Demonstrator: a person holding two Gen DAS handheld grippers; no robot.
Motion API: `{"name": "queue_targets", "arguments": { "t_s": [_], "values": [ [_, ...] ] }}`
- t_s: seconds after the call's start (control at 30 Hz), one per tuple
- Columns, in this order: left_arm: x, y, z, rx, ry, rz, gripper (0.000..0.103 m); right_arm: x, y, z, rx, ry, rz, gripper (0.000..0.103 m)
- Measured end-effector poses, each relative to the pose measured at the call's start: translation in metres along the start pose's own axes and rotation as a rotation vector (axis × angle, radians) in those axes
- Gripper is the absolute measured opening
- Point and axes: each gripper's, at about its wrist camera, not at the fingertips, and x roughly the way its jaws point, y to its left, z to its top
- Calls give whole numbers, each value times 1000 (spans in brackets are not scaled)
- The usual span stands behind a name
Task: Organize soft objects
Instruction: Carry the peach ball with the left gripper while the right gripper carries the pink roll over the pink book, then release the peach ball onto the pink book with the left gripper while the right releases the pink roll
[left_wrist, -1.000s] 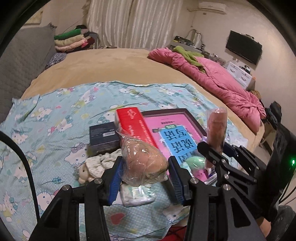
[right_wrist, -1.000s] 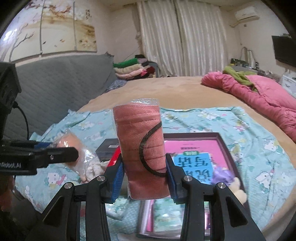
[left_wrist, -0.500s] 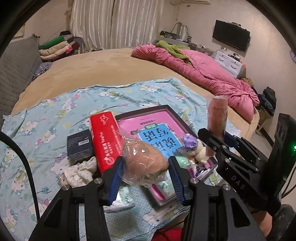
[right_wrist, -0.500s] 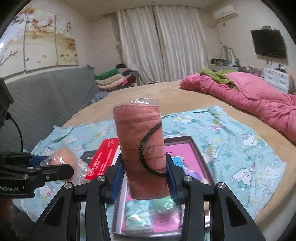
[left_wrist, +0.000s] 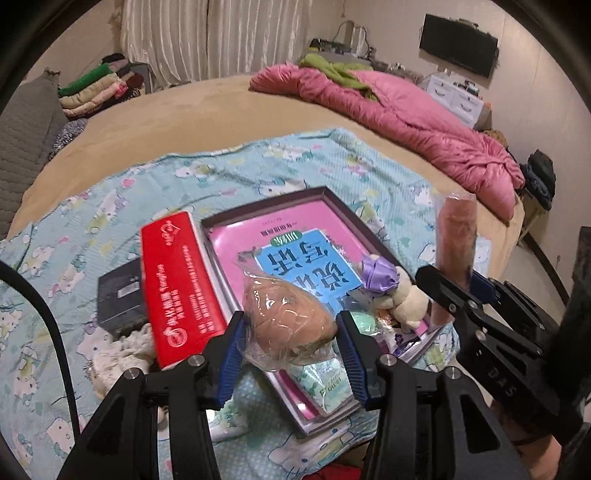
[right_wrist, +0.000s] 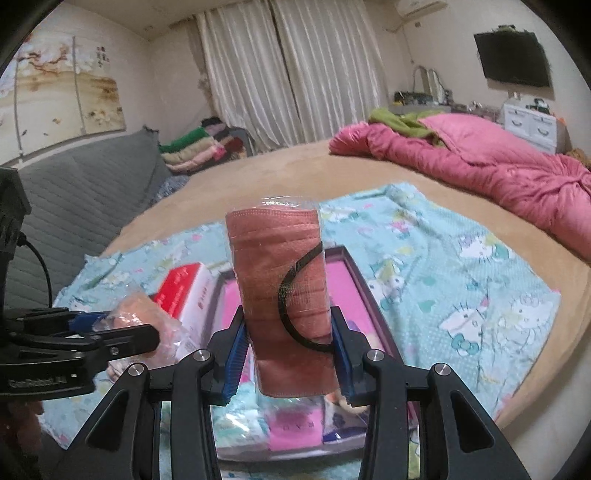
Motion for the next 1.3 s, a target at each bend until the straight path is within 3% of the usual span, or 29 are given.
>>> {"name": "queue_targets", "arguments": {
  "t_s": [0.43,0.8,1.3],
  "values": [
    [63,-19,14,60,112,36,49,32,-17,-27,86,197,15,43],
    [106,-18,19,56,201,54,49,49,-13,-43,92,309,42,43],
    [123,-14,17,41,237,55,50,71,-2,-55,28,366,66,45]
  ]
}}
